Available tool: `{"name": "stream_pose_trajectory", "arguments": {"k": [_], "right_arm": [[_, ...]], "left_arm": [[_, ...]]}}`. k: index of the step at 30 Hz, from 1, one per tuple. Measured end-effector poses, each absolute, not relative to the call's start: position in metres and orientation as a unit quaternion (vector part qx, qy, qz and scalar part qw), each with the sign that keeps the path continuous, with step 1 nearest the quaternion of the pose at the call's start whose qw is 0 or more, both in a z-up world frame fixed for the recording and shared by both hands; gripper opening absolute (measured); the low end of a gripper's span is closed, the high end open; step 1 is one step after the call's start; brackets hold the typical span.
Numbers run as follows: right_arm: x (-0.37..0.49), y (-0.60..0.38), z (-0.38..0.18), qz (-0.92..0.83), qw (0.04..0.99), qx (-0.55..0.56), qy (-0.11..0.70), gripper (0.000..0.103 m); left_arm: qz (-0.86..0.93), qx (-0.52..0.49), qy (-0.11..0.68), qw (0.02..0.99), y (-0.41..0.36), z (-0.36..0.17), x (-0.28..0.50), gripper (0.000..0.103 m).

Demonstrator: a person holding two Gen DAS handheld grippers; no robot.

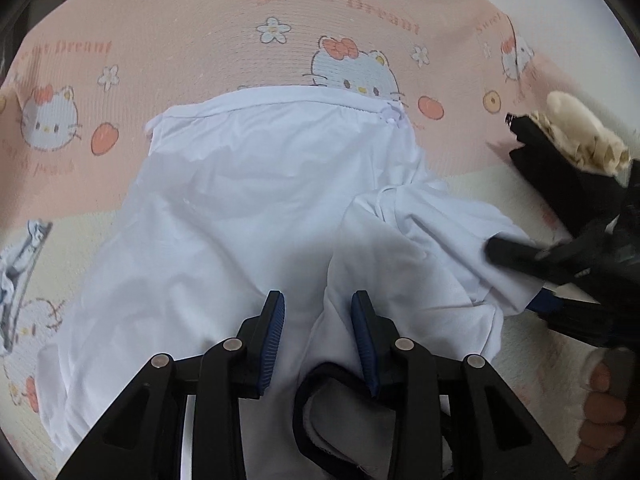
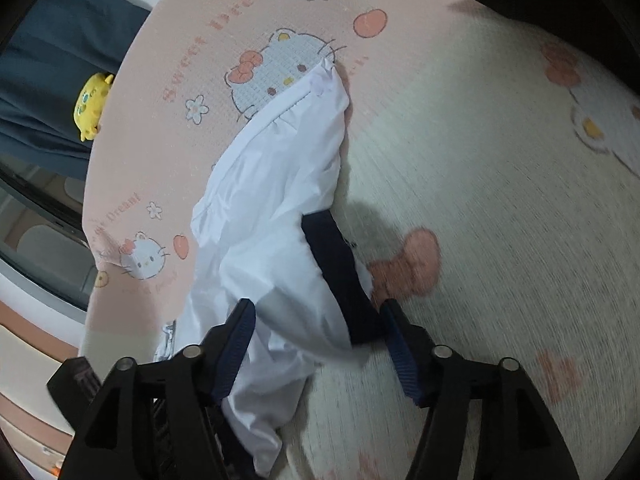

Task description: Fold clothes

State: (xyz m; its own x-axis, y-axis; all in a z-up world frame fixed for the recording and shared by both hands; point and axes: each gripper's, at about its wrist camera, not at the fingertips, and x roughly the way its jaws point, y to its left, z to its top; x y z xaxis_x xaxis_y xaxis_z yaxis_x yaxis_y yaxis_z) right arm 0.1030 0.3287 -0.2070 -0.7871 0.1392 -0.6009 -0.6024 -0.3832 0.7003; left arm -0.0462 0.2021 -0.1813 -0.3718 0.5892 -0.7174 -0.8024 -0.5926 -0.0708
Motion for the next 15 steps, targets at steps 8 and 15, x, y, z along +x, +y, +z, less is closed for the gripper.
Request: {"name": "stream_pose_trajectory", "arguments": {"k": [8, 15], "right_arm": [[0.109, 0.324, -0.186, 0.823, 0.211, -0.214, 0.482, 0.009], [0.116, 0.335, -0.165, 0.828, 0.170, -0.169, 0.507, 0.009]], "left_arm": [[0.823, -0.333, 0.132, 0.441, 0.189, -0.144, -0.027, 0.060], [0.803, -0.263, 0.208, 0.492, 0.202, -0.128, 0.020, 0.067]]}}
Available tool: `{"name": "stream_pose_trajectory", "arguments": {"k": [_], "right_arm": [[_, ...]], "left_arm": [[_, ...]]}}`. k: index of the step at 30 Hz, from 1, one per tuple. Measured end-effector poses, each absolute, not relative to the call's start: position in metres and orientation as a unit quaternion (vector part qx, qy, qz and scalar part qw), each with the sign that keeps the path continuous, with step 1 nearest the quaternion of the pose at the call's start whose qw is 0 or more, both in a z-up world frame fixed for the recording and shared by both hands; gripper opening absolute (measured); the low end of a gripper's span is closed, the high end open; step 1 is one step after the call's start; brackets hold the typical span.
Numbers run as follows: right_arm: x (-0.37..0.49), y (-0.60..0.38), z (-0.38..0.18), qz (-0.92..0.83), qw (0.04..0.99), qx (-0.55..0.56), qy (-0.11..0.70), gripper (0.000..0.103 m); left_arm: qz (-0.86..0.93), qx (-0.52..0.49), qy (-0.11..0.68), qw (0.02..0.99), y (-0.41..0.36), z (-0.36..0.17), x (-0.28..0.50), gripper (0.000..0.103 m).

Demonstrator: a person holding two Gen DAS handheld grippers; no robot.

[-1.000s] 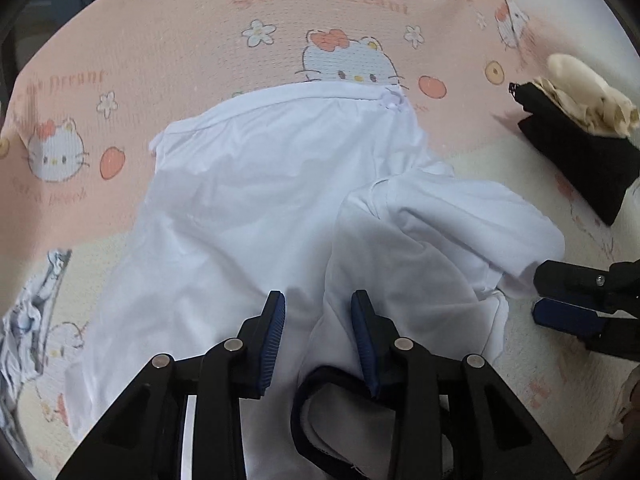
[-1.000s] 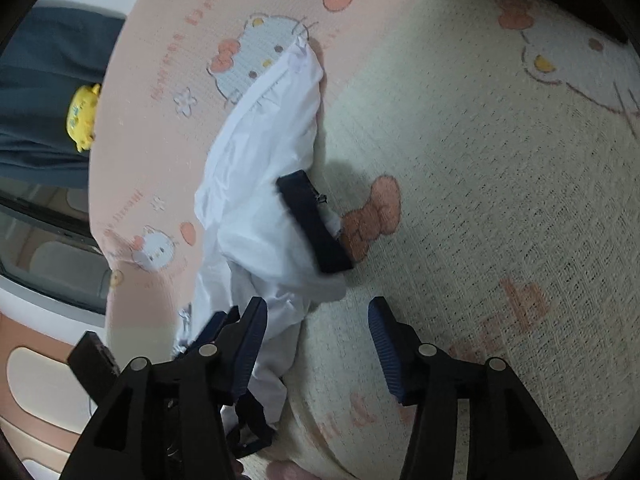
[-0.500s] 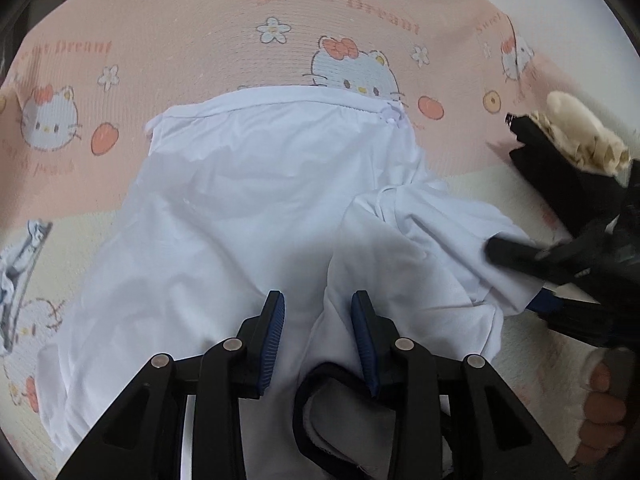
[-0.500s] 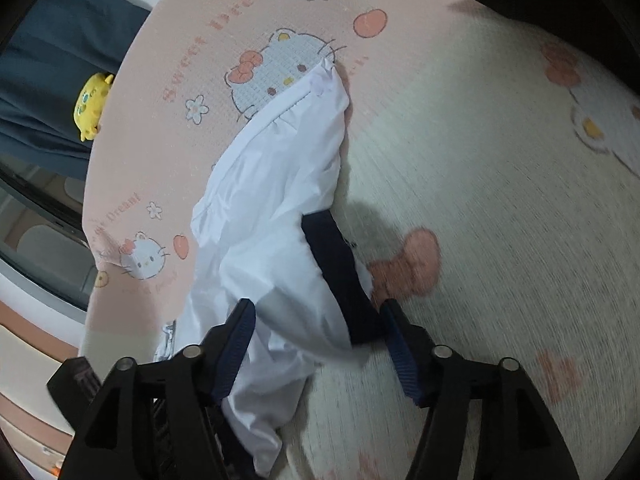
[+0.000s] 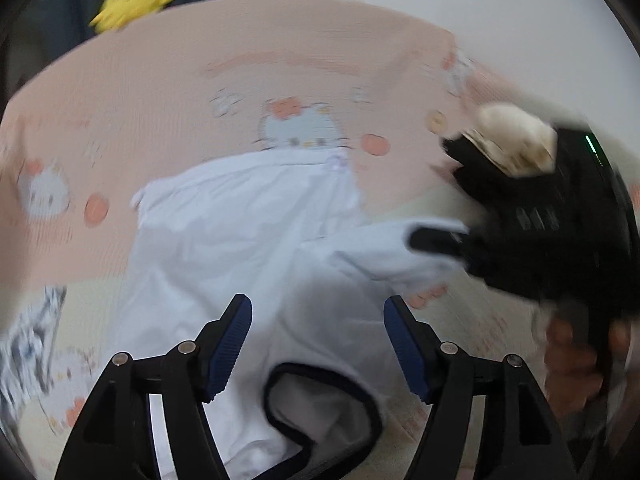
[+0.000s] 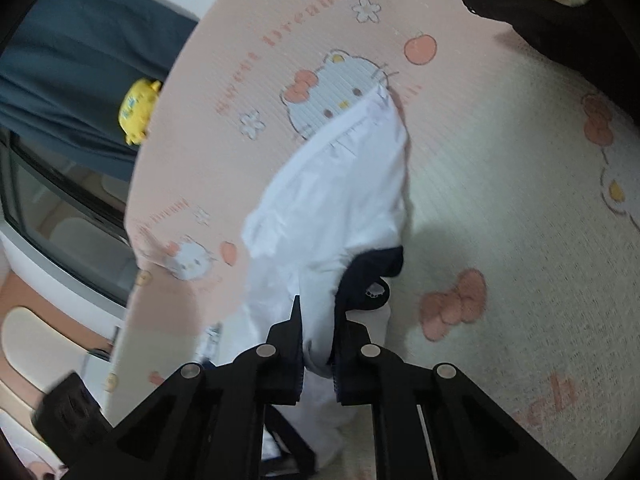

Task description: Fold clothes

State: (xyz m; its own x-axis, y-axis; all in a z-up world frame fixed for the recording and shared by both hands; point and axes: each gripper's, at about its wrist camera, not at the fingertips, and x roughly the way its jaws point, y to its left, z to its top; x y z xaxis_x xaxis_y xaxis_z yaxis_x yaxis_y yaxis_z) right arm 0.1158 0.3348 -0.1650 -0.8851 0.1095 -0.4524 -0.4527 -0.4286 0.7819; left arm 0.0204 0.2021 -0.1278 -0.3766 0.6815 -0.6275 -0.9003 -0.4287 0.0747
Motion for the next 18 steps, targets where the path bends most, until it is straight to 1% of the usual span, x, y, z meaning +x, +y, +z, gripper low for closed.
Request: {"name": "stream_pose_trajectory", "arguments": {"k": [4, 8, 11, 16, 18], "right_arm": [[0.115, 0.341, -0.164, 0.826, 0.177, -0.175, 0.506, 0.009], [0.122, 0.343, -0.163, 0.827, 0.186, -0.179, 0.500, 0.009], [0.127, 0.349, -0.163, 0.825, 0.194, -0.183, 0.498, 0.009], [0.132, 0.361, -0.161, 0.824, 0.210, -0.188, 0.492, 0.009], [0.133, 0.366, -0.159, 0.825, 0.215, -0.193, 0.485, 0.009]], "left_arm": [[0.783, -0.266, 0.250, 0.504, 0.221, -0.146, 0.034, 0.067], [0.774, -0.278, 0.271, 0.500, 0.233, -0.161, 0.038, 0.067], [0.772, -0.264, 0.295, 0.497, 0.237, -0.167, 0.045, 0.067], [0.755, -0.236, 0.383, 0.477, 0.240, -0.189, 0.061, 0.066], [0.751, -0.218, 0.400, 0.478, 0.234, -0.195, 0.067, 0.066]]}}
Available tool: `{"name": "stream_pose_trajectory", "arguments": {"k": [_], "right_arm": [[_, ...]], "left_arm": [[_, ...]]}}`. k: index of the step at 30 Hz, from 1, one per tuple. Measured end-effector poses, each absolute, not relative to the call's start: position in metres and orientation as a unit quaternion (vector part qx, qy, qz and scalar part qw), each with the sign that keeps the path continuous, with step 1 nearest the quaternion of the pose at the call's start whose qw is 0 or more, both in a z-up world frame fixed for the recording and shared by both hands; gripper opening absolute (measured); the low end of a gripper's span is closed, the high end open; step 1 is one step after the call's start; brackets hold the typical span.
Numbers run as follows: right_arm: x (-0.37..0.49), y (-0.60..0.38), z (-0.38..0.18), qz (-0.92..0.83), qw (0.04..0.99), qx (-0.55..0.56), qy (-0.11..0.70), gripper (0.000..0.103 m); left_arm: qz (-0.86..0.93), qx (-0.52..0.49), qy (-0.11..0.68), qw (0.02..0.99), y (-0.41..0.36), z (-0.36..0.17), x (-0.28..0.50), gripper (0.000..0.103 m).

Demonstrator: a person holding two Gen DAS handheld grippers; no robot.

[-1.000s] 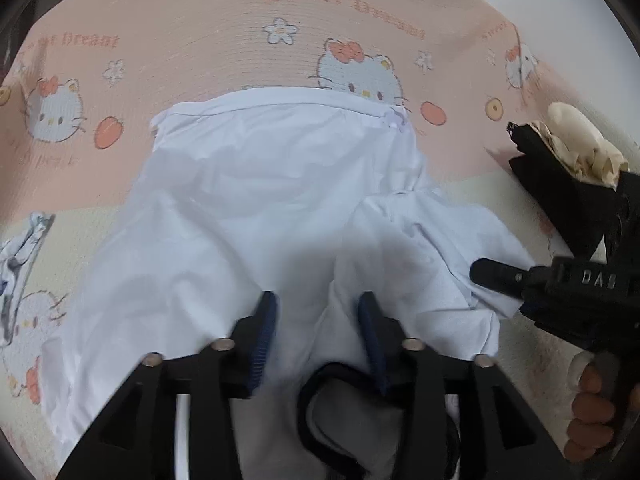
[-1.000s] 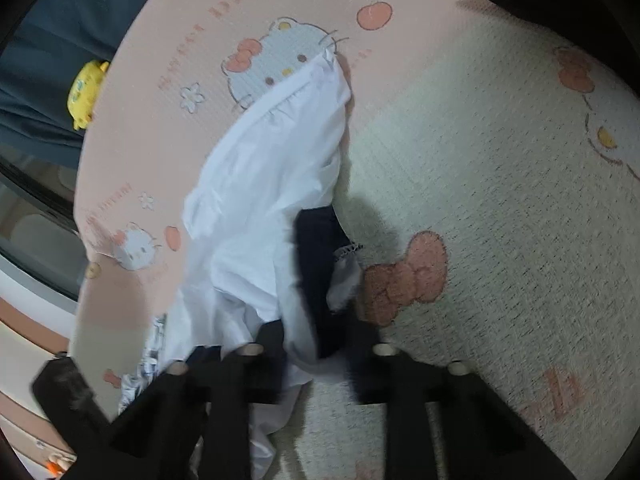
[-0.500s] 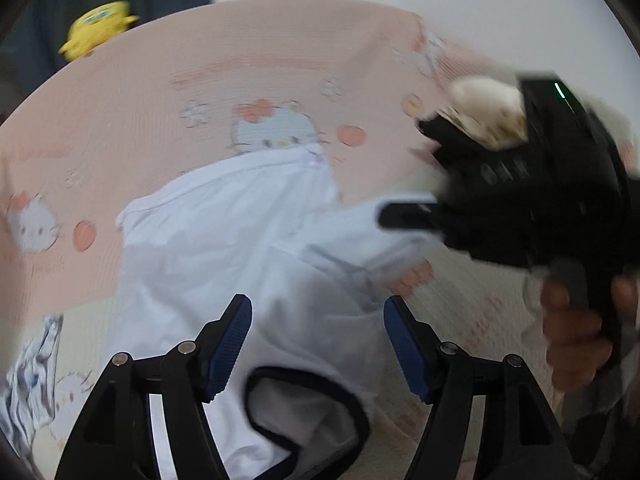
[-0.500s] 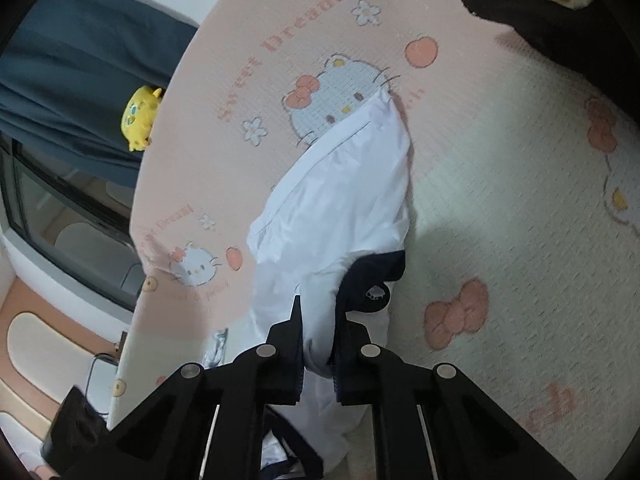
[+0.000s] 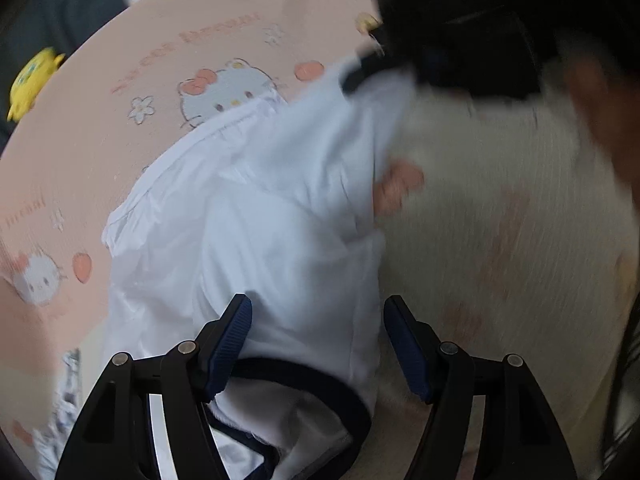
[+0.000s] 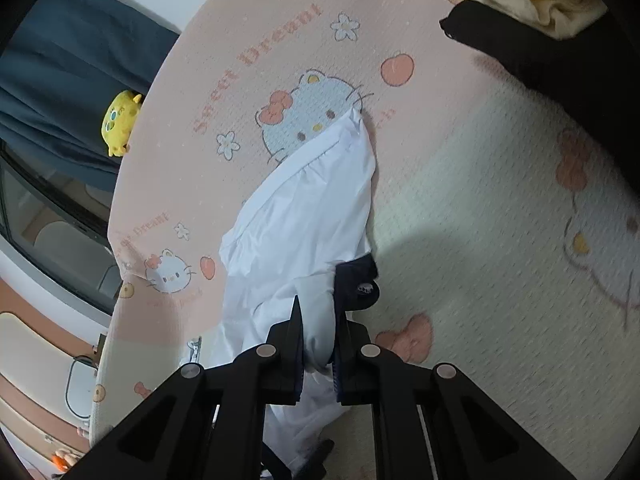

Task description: Fold clothes

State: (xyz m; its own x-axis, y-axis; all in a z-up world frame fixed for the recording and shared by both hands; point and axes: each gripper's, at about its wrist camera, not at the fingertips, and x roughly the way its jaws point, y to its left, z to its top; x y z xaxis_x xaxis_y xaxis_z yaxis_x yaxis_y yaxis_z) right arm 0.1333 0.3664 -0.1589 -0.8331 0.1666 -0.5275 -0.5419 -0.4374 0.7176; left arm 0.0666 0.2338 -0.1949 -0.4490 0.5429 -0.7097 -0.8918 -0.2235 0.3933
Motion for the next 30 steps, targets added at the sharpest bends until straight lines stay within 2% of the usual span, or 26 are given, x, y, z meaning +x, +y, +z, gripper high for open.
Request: {"name": "stream_pose_trajectory", "arguments": {"k": [1, 2, 3, 6, 17, 20, 23, 25, 27, 30], "right_arm": [[0.134, 0.369, -0.157, 0.826, 0.221, -0.199, 0.479, 0.009], [0.134, 0.372, -0.156, 0.827, 0.227, -0.205, 0.472, 0.009], [0.133, 0.375, -0.155, 0.829, 0.234, -0.214, 0.462, 0.009], [0.133, 0.383, -0.153, 0.829, 0.247, -0.237, 0.441, 0.009], [0.151, 0.403, -0.162, 0.813, 0.297, -0.309, 0.394, 0.009], [0.154, 0.404, -0.167, 0.806, 0.316, -0.328, 0.379, 0.009], [0.160, 0.406, -0.175, 0.793, 0.313, -0.335, 0.401, 0.009], [0.171, 0.404, -0.180, 0.783, 0.308, -0.322, 0.434, 0.018], [0.182, 0.398, -0.180, 0.776, 0.309, -0.309, 0.455, 0.038], [0.198, 0.385, -0.179, 0.769, 0.306, -0.289, 0.482, 0.047]], "left_arm": [[0.750, -0.207, 0.405, 0.480, 0.230, -0.197, 0.069, 0.065], [0.747, -0.205, 0.406, 0.485, 0.226, -0.197, 0.070, 0.050], [0.741, -0.215, 0.403, 0.492, 0.223, -0.197, 0.069, 0.027], [0.740, -0.227, 0.395, 0.494, 0.217, -0.197, 0.065, 0.012], [0.767, -0.292, 0.273, 0.502, 0.188, -0.162, 0.038, 0.010], [0.762, -0.302, 0.260, 0.510, 0.190, -0.158, 0.034, 0.010], [0.752, -0.303, 0.261, 0.524, 0.192, -0.156, 0.038, 0.010], [0.747, -0.302, 0.265, 0.530, 0.192, -0.156, 0.042, 0.010], [0.744, -0.302, 0.267, 0.533, 0.195, -0.157, 0.044, 0.010], [0.745, -0.303, 0.262, 0.533, 0.195, -0.156, 0.044, 0.010]]}}
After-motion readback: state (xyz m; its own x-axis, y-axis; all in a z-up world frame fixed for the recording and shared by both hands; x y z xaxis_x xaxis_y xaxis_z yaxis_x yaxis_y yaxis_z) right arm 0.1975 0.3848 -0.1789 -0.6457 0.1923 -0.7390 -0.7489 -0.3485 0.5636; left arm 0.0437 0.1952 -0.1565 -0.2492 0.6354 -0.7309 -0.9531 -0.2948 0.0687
